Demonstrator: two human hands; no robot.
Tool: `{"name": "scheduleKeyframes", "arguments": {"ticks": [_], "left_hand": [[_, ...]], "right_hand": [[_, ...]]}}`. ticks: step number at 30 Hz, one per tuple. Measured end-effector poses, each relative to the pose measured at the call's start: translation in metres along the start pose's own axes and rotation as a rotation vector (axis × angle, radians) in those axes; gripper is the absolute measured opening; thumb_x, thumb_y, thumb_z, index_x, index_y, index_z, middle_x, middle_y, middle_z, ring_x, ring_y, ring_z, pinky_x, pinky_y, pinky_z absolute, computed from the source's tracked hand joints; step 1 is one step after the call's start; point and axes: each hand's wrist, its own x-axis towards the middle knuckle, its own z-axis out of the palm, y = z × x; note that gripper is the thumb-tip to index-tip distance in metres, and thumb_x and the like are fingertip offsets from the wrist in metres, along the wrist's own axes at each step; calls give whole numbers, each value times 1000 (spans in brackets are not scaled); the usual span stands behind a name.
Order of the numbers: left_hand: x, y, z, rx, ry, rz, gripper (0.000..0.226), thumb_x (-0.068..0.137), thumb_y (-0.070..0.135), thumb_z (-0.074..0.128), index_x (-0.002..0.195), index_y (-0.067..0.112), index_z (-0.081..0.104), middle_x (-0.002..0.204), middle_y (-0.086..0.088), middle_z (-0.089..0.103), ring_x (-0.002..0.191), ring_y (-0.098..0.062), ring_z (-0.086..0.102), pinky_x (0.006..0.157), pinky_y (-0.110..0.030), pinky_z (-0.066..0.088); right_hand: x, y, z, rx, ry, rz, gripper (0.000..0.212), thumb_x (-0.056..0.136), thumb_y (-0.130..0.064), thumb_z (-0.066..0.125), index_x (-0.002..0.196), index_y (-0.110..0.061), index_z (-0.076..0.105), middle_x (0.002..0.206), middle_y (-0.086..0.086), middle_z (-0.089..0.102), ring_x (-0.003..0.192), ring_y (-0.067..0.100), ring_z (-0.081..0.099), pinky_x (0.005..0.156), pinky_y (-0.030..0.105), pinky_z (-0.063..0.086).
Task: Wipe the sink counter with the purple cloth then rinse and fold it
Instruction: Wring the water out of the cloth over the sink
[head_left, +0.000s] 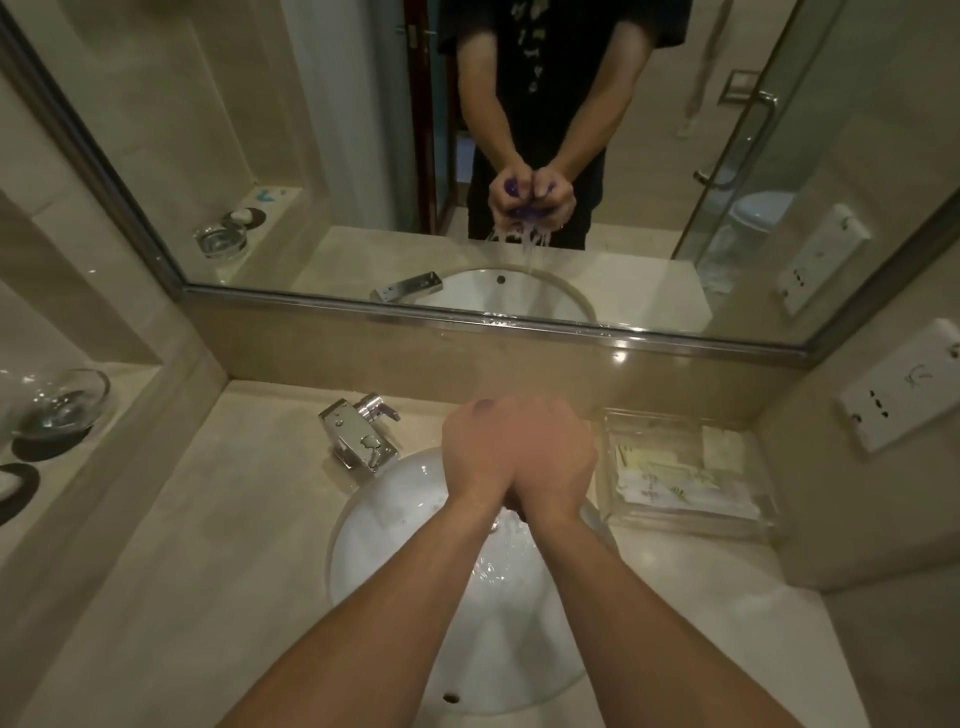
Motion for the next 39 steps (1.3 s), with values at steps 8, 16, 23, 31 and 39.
{"name": "scheduleKeyframes", "arguments": {"ticks": [8,16,23,31,39], "left_hand": [[25,16,-50,-383,-395,-395,80,71,86,50,131,33,59,130,-4,65,119,-34,61,98,-63,46],[21,36,-43,-451,-429,-377,42,89,38,69,115,6,69,112,-19,71,94,-34,70,85,-45,58],[5,51,-28,-165,-327,32,39,87,53,61,72,19,72,83,-13,75,79,-26,71,75,-41,59],[11,47,-25,-94,-202,-52,35,85,16,57,51,20,57,54,4,56,57,-18,53,58,-32,45],[33,85,-50,40,-582,-55,22,98,23,55,95,14,75,93,-6,74,92,-26,66,71,-32,51]], "right_hand": [[4,-35,-1,356,18,118,37,96,-32,61,62,-20,52,53,-12,50,56,10,48,62,32,42],[-13,-36,-8,192,-188,-58,29,87,-37,56,111,-38,73,111,-12,73,104,11,69,93,37,56],[-29,-57,6,-114,0,-217,41,100,-50,39,82,-22,63,74,-4,67,73,14,64,71,39,53],[-19,-47,7,-245,11,-265,41,96,-42,39,65,-17,50,59,-1,57,60,19,55,59,39,46],[-7,-64,-25,11,-171,-231,18,97,-35,62,90,-20,69,78,-8,68,63,-1,62,54,16,48]]}}
